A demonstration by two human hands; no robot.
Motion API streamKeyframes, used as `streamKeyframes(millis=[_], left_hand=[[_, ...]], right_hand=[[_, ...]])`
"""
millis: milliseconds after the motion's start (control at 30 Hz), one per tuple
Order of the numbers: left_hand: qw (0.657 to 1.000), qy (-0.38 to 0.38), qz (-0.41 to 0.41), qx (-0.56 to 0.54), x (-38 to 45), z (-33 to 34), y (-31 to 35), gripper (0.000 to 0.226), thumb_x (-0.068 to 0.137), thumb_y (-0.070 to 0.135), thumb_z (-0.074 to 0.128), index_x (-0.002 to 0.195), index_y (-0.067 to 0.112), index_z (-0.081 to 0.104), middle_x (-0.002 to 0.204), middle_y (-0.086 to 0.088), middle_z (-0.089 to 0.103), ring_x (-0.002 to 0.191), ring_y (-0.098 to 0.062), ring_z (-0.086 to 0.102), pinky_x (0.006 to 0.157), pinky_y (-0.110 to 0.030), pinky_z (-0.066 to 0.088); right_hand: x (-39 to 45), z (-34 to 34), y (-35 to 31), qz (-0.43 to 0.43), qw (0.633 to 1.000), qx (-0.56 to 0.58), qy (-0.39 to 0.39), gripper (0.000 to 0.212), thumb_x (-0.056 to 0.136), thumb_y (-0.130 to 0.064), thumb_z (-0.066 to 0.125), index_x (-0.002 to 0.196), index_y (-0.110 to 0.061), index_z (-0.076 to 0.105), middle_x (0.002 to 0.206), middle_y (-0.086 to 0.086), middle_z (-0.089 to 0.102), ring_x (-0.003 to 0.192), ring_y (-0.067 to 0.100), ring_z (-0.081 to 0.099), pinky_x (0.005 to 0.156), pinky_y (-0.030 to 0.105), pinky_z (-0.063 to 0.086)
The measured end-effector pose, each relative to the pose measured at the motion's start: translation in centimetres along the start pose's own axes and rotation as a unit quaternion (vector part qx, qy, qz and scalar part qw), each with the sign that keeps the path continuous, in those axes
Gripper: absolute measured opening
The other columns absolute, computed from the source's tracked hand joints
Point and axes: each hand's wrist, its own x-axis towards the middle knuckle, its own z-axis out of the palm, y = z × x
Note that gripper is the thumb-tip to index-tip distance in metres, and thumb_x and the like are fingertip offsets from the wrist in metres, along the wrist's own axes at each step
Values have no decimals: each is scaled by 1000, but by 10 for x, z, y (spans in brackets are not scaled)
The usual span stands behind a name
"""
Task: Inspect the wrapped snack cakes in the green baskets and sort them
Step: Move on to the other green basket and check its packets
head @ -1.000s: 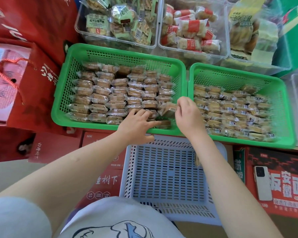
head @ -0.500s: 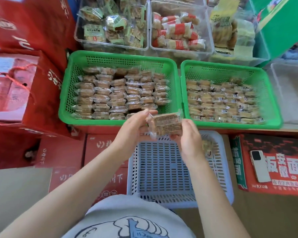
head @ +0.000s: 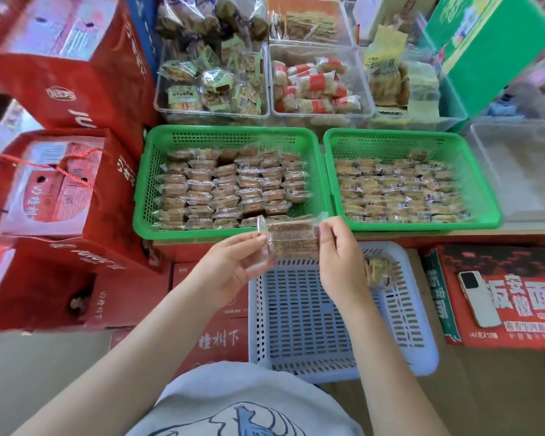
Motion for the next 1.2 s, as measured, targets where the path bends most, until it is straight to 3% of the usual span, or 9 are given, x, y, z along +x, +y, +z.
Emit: streamKeyframes(millis=[100,233,433,600,700,767,867,1033,1200], left_hand=[[999,-9,7,43,-6,3,-1,10,95,3,60,102,-1,65,88,-10,70,73,-13,69,69,-27,61],[979,31,75,187,-15,14,-3,8,101,7,56,93,6,58,87,-10,66,73,-17,65,64,-28,58],[852,67,273,441,-25,18,-6,13,105,10,47,94,15,49,62,5,57,43,-8,47,45,-21,37],[906,48,240,345,-26,15,-1,1,104,16,54,104,18,53,56,5,55,46,-14,45,46,-23,38],[942,-27,177,283,-27,10,9,24,97,14,64,119,18,56,68,3,63,58,-15,56,61,-26,50],[949,-71,162,262,-27,7,12,37,92,8,69,124,19,55,73,1,65,64,-15,60,66,-26,52],[944,-90,159,274,-23,3,13,45,91,-2,67,129,16,53,76,-1,64,67,-15,62,69,-25,52],[943,-126,129,279,-19,-4,17,44,95,-3,63,135,11,52,75,-6,61,66,-16,57,66,-23,49],[979,-124,62,153,-8,-1,15,44,81,5,63,123,-4,55,91,-15,52,60,-12,51,59,-20,48]], right_hand=[[-3,0,3,15,1000,-5,17,22,108,-20,38,91,-11,47,62,-2,41,49,8,37,49,23,29],[-10,4,-3,48,998,7,40,29,108,-21,33,84,-8,43,61,-1,39,47,6,36,47,21,30],[-10,6,-6,64,996,32,53,36,108,-26,36,78,-7,44,63,-1,38,51,7,34,51,21,31],[-5,8,-4,122,988,66,62,38,107,-34,38,77,-12,46,68,3,42,60,10,40,53,19,31],[-1,12,4,156,980,86,85,40,107,-38,39,84,-8,52,69,6,45,64,20,45,60,25,41],[1,14,7,174,975,109,89,40,107,-40,38,89,-7,53,64,6,43,60,24,46,59,38,45],[2,10,7,172,975,117,83,40,107,-37,37,94,-3,53,60,10,43,53,25,46,49,32,41],[8,0,6,156,979,104,81,39,106,-39,40,94,-7,58,57,-4,39,55,17,42,59,38,39],[15,5,8,165,973,141,79,43,104,-46,43,91,-8,58,75,11,51,68,24,49,65,36,38]])
